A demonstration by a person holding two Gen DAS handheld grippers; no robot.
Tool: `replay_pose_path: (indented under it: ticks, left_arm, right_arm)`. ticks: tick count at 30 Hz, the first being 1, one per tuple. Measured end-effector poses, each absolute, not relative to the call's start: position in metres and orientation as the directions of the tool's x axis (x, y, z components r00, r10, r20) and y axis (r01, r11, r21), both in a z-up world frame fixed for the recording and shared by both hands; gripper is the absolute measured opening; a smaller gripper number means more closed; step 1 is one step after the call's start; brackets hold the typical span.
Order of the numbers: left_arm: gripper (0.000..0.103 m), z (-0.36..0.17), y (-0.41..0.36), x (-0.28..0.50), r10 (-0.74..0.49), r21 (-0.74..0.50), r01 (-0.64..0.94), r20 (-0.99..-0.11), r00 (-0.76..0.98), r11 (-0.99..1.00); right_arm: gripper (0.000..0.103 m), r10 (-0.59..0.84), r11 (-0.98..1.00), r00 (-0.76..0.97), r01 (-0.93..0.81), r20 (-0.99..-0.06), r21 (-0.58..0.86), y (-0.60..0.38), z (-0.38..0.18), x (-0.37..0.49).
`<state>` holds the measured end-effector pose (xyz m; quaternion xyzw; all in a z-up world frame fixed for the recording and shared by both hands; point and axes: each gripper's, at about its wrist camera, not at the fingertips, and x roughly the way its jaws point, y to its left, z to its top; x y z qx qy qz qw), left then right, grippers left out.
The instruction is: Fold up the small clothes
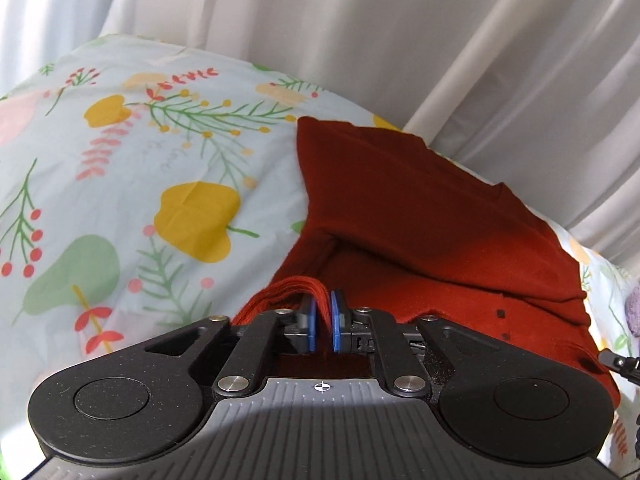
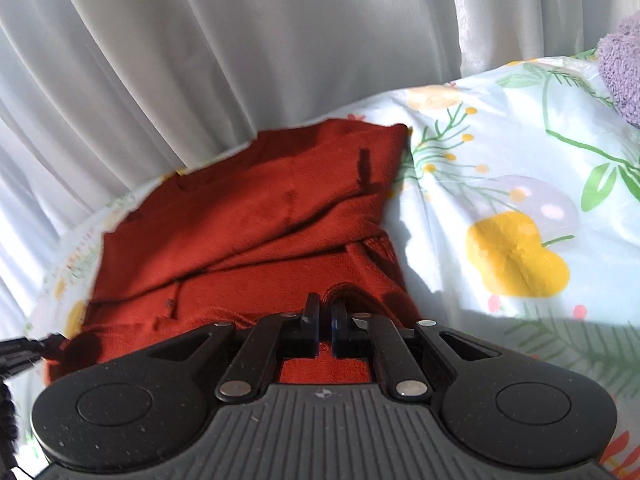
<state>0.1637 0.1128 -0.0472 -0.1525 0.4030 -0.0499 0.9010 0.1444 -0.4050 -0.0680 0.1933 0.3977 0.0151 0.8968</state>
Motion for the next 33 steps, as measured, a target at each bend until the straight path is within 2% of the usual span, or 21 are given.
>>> replay_pose_path:
  ticks: [1, 2, 3, 4, 7, 11, 15, 17, 18, 23, 27, 30, 33]
  left_arm:
    - [0.028, -0.045, 0.116, 0.161, -0.227, -0.325, -0.012, -0.688, 0.689, 0.946]
    - [0.047, -0.042, 0.118, 0.159, -0.245, -0.335, 0.015, -0.66, 0.71, 0.942]
    - [0.055, -0.04, 0.121, 0.158, -0.257, -0.336, 0.038, -0.638, 0.726, 0.941]
    - [0.063, -0.038, 0.122, 0.158, -0.267, -0.328, 0.063, -0.627, 0.732, 0.943]
    - [0.065, -0.043, 0.113, 0.166, -0.265, -0.246, 0.131, -0.659, 0.704, 0.96]
    - [0.065, -0.063, 0.097, 0.176, -0.219, -0.139, 0.173, -0.711, 0.668, 0.975]
    - [0.058, -0.072, 0.093, 0.178, -0.213, -0.127, 0.176, -0.712, 0.669, 0.976]
    - [0.043, -0.071, 0.094, 0.176, -0.191, -0.111, 0.161, -0.703, 0.685, 0.981]
    - [0.041, -0.069, 0.094, 0.175, -0.179, -0.101, 0.153, -0.699, 0.693, 0.983]
    - [0.028, -0.071, 0.089, 0.172, -0.213, -0.1, 0.204, -0.709, 0.673, 0.974]
    - [0.029, -0.077, 0.092, 0.177, -0.219, -0.126, 0.187, -0.723, 0.655, 0.974]
    - [0.035, -0.078, 0.093, 0.179, -0.237, -0.14, 0.199, -0.73, 0.641, 0.97]
    - [0.034, -0.078, 0.091, 0.18, -0.237, -0.137, 0.204, -0.737, 0.633, 0.969]
  right_arm:
    - [0.009, 0.167, 0.932, 0.696, 0.12, -0.698, 0.343, -0.405, -0.066, 0.14]
    - [0.021, 0.149, 0.941, 0.709, 0.113, -0.69, 0.319, -0.405, -0.064, 0.137]
    - [0.029, 0.126, 0.951, 0.718, 0.109, -0.684, 0.29, -0.406, -0.062, 0.134]
    - [0.041, 0.119, 0.957, 0.726, 0.098, -0.677, 0.274, -0.408, -0.062, 0.133]
    - [0.044, 0.145, 0.966, 0.707, 0.05, -0.692, 0.254, -0.409, -0.065, 0.138]
    - [0.044, 0.147, 0.981, 0.681, -0.004, -0.717, 0.196, -0.397, -0.075, 0.15]
    - [0.044, 0.161, 0.981, 0.656, -0.027, -0.737, 0.19, -0.388, -0.086, 0.161]
    - [0.042, 0.144, 0.987, 0.659, -0.043, -0.738, 0.154, -0.383, -0.087, 0.164]
    - [0.041, 0.138, 0.988, 0.66, -0.043, -0.738, 0.146, -0.382, -0.087, 0.164]
    - [0.011, 0.155, 0.987, 0.659, -0.076, -0.736, 0.14, -0.378, -0.087, 0.164]
    - [0.009, 0.186, 0.982, 0.65, -0.094, -0.736, 0.165, -0.378, -0.088, 0.163]
    - [0.013, 0.197, 0.979, 0.644, -0.081, -0.739, 0.189, -0.384, -0.088, 0.165]
    - [0.016, 0.199, 0.977, 0.647, -0.069, -0.736, 0.204, -0.387, -0.089, 0.167]
